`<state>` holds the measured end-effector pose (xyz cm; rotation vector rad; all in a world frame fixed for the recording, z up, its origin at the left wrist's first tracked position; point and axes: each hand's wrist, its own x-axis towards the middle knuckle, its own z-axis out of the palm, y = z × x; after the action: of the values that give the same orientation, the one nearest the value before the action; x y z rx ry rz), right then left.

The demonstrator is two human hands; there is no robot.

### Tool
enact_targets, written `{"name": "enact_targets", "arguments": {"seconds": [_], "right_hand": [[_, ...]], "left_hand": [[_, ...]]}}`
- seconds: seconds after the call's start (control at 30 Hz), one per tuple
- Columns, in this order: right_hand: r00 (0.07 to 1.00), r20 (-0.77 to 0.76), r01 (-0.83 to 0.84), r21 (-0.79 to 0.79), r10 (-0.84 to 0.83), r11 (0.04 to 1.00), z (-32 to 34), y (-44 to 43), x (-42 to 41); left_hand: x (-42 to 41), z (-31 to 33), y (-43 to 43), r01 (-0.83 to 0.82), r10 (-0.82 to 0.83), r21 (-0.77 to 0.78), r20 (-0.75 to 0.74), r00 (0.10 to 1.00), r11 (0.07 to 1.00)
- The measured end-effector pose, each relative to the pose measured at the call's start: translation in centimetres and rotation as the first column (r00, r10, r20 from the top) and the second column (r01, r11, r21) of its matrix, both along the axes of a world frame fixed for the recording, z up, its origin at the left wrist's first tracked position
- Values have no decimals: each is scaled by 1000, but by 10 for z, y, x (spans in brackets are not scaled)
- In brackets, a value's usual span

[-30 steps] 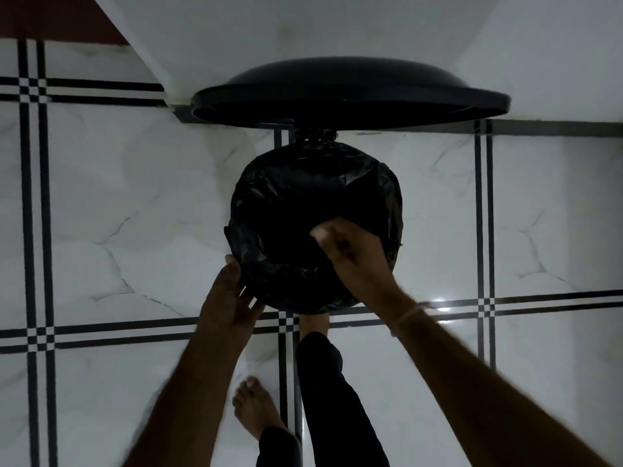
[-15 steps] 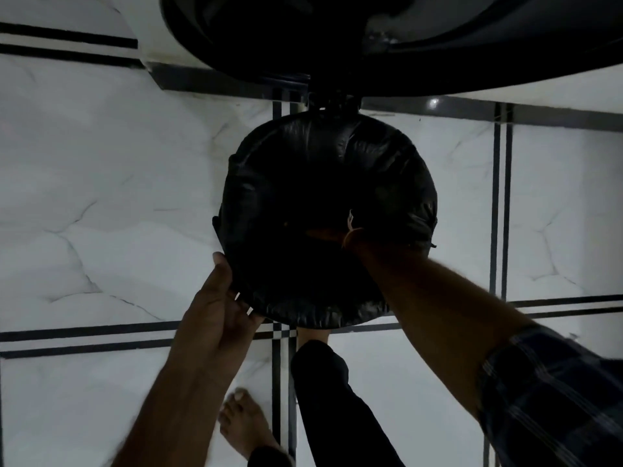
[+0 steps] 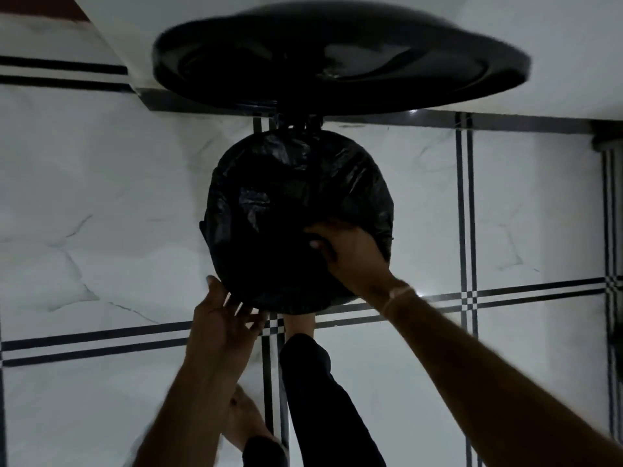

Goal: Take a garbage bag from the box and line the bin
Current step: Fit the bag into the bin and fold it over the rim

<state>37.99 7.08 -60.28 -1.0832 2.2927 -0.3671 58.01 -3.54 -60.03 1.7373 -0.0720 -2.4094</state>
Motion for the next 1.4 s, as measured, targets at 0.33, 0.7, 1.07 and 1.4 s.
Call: {"name": "enact_targets", "arguments": {"seconds": [0.33,0.7,1.07,1.4], "right_hand": [[-362,759,909,416,-541,-25,13,67,28],[-466,775,865,500,-426,-37,2,65,20],[-639,709,766,621,-298,-166,13,53,54],[-548,718,828,539,-430,-156,17,48,25]], "left_hand": [[2,-2,29,-68,68,34,1,998,997],[-8,-3,60,-188,189,34,-44,981,982],[-31,15,88,-249,249,169,19,968,954],[-16,5,43,-150,142,65,113,983,987]]}}
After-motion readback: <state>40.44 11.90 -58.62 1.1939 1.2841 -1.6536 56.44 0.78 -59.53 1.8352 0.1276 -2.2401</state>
